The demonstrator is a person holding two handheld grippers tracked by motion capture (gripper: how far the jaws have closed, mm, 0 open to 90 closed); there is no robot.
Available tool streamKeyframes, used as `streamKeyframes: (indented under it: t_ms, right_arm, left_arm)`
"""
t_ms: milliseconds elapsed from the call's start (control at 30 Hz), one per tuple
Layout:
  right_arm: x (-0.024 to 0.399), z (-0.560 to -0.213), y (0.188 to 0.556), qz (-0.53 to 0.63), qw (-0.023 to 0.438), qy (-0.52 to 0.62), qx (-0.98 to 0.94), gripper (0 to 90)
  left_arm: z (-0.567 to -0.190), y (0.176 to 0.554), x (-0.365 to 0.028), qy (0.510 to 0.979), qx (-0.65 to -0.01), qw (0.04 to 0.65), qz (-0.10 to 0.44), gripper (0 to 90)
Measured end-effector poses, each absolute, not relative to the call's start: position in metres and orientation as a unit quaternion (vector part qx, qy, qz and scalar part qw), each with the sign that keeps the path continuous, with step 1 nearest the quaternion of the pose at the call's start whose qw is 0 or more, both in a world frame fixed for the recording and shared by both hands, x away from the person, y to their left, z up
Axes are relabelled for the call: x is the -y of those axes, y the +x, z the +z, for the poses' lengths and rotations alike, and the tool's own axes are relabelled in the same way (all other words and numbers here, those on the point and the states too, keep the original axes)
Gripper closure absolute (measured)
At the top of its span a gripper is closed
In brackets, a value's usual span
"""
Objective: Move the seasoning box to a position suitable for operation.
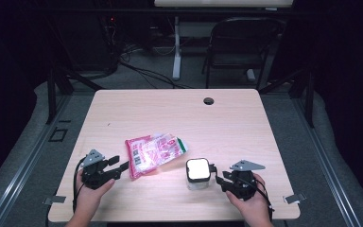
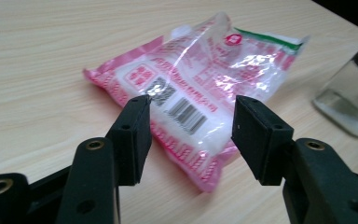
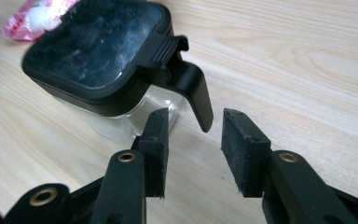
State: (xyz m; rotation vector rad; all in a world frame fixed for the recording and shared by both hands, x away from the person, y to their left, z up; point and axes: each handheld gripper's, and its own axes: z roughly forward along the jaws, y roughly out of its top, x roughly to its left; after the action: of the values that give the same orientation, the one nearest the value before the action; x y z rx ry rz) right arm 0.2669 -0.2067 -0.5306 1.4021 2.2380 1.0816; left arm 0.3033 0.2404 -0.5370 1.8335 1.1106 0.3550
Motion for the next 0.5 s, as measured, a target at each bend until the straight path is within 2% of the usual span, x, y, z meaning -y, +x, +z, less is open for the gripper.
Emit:
streamKeyframes:
  t_ms: [300, 400, 500]
  right_arm:
    - [0.212, -0.513, 0.270, 0.377, 0.138, 0.484, -0.777, 55.4]
    - [0.211, -0.510, 0.272, 0.382, 0.142, 0.485, -0.774, 52.5]
    - [0.210, -0.507, 0.273, 0.396, 0.136, 0.487, -0.767, 50.5]
  left_arm:
    - [-0.533, 0.300, -0.210, 0.758, -0.436, 0.471, 0.116, 49.7]
    - [-0.533, 0.301, -0.200, 0.752, -0.433, 0.490, 0.082, 49.4]
    - [-0.530, 0.296, -0.182, 0.767, -0.399, 0.499, 0.058, 46.7]
